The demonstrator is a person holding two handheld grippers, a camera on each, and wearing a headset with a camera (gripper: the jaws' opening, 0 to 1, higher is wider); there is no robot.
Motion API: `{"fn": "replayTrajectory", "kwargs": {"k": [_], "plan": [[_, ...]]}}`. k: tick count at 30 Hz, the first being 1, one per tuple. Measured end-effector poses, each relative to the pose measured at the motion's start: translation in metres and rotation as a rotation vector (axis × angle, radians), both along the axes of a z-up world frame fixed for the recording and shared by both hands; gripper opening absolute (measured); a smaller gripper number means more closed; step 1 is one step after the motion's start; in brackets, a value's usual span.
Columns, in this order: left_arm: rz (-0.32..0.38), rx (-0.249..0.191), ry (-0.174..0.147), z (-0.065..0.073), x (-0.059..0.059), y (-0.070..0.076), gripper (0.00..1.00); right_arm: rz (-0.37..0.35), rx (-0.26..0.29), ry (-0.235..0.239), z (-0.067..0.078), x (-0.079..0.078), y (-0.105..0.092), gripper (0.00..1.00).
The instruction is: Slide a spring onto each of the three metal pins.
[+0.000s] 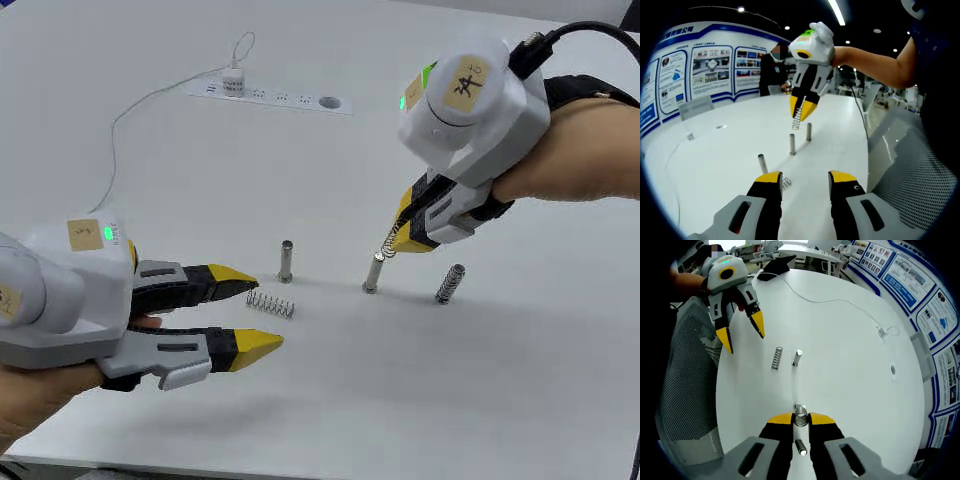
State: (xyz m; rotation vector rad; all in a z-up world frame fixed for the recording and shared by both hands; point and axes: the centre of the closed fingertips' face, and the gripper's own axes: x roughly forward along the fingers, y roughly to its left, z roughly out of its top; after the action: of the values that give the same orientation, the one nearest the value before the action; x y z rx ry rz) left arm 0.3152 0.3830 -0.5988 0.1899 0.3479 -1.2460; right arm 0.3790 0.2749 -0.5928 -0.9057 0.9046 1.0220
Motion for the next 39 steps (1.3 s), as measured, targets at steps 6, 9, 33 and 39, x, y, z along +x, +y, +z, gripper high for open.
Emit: {"fn": "replayTrajectory", "kwargs": {"k": [6, 9, 33, 39], "plan": [[-0.002, 0.001, -0.001, 0.000, 0.000, -0.001, 0.38, 0.006, -0.011, 0.008, -0.003, 0.000, 0.000, 0.12], [-0.002, 0.002, 0.001, 0.000, 0.000, -0.001, 0.38, 0.006, -0.011, 0.010, -0.005, 0.002, 0.000, 0.12], [0.001, 0.009, 0.008, -0.004, 0.001, 0.002, 0.37, 0.006, -0.036, 0.080, -0.034, 0.005, 0.005, 0.12], [0.002, 0.011, 0.010, -0.005, 0.001, 0.002, 0.37, -0.003, -0.040, 0.092, -0.042, 0.005, 0.005, 0.12]]}}
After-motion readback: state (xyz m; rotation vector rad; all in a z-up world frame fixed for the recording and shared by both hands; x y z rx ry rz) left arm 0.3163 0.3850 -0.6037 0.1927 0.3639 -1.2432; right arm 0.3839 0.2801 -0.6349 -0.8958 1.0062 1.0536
